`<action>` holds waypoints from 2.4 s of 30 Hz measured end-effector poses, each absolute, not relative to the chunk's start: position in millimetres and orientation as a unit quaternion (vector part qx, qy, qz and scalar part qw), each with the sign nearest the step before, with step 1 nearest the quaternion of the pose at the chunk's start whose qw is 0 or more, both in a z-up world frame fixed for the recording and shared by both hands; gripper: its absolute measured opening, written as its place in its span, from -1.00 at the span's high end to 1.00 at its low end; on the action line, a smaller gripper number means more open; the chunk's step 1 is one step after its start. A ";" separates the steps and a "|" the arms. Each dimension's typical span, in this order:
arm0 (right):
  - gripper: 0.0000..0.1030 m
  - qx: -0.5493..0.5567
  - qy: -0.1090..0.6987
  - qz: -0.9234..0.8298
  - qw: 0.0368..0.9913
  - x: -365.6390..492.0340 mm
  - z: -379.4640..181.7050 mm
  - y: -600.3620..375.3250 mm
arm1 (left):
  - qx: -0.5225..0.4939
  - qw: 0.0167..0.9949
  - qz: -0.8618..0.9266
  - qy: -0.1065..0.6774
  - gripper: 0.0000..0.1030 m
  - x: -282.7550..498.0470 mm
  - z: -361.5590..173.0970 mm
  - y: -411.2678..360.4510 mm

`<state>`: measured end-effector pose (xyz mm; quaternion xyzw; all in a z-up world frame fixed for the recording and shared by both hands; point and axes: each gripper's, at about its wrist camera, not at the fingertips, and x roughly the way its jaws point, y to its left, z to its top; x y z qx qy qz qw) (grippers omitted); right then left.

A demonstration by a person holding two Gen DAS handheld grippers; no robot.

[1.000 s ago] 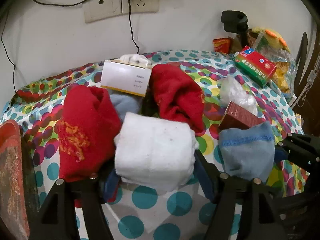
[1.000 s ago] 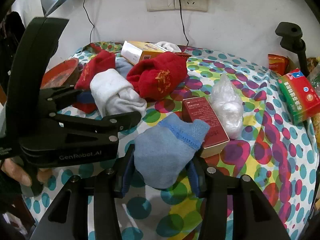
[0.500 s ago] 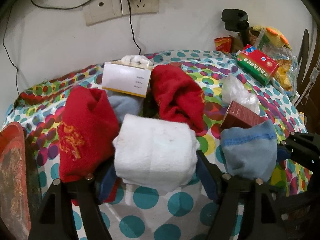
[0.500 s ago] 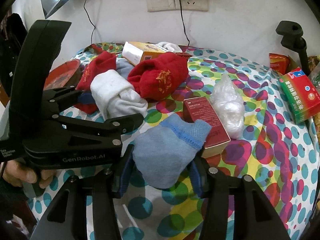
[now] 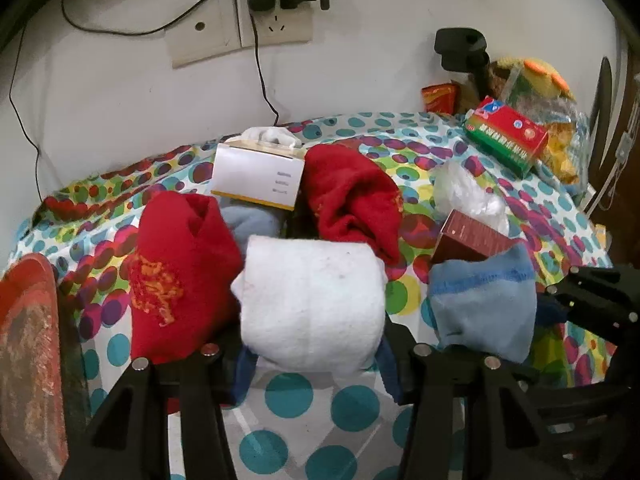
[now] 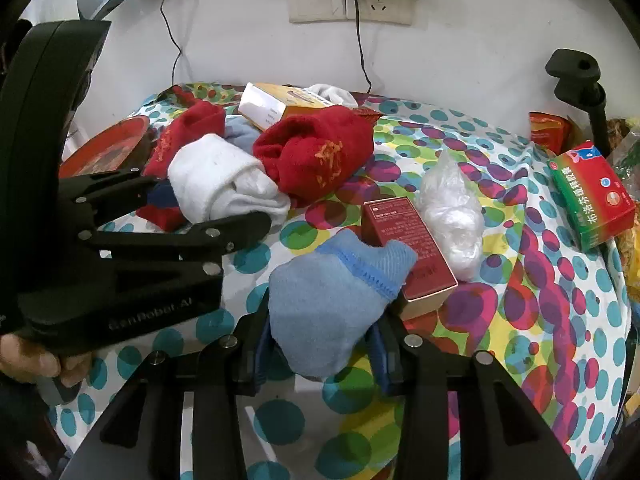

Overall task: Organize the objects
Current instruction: 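Close left tool on the white rolled sock while right tool grips the light-blue sock, then lift the white sock with the left tool and carry it over the red tray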

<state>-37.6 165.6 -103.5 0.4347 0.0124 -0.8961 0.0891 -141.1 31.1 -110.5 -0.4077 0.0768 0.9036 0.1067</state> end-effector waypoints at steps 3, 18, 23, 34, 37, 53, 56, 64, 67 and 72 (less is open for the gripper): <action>0.26 0.435 0.023 -0.896 0.084 -36.7 -103.7 162.5 | -0.402 0.093 0.905 0.107 0.01 -136.6 -110.7 38.0; 0.26 0.435 0.034 -0.896 0.080 -35.3 -101.2 158.5 | -0.391 0.085 0.905 0.142 0.01 -91.9 -70.6 21.1; 0.25 0.435 0.033 -0.896 0.080 -35.5 -101.2 158.9 | -0.385 0.077 0.908 0.149 0.01 -77.3 -57.7 8.9; 0.23 0.434 0.040 -0.897 0.075 -34.0 -100.8 159.3 | -0.404 0.057 0.910 0.080 0.01 -63.8 -38.6 -68.4; 0.22 0.434 0.042 -0.897 0.074 -34.5 -100.7 159.9 | -0.410 0.047 0.909 0.064 0.01 -61.8 -37.5 -93.1; 0.17 0.435 0.047 -0.896 0.073 -35.5 -99.7 158.5 | -0.440 -0.051 0.896 0.034 0.01 -58.0 -47.8 -223.8; 0.17 0.436 0.047 -0.896 0.073 -35.8 -99.9 158.5 | -0.450 -0.067 0.890 0.032 0.01 -59.9 -55.3 -249.5; 0.13 0.436 0.049 -0.896 0.070 -36.3 -99.9 159.5 | -0.475 -0.101 0.874 0.028 0.01 -64.7 -72.7 -302.8; 0.10 0.437 0.050 -0.896 0.068 -37.0 -100.1 160.1 | -0.478 -0.101 0.872 0.012 0.01 -64.1 -77.1 -317.7; 0.08 0.437 0.051 -0.895 0.066 -37.2 -99.7 160.0 | -0.486 -0.100 0.868 0.000 0.00 -66.5 -87.5 -332.2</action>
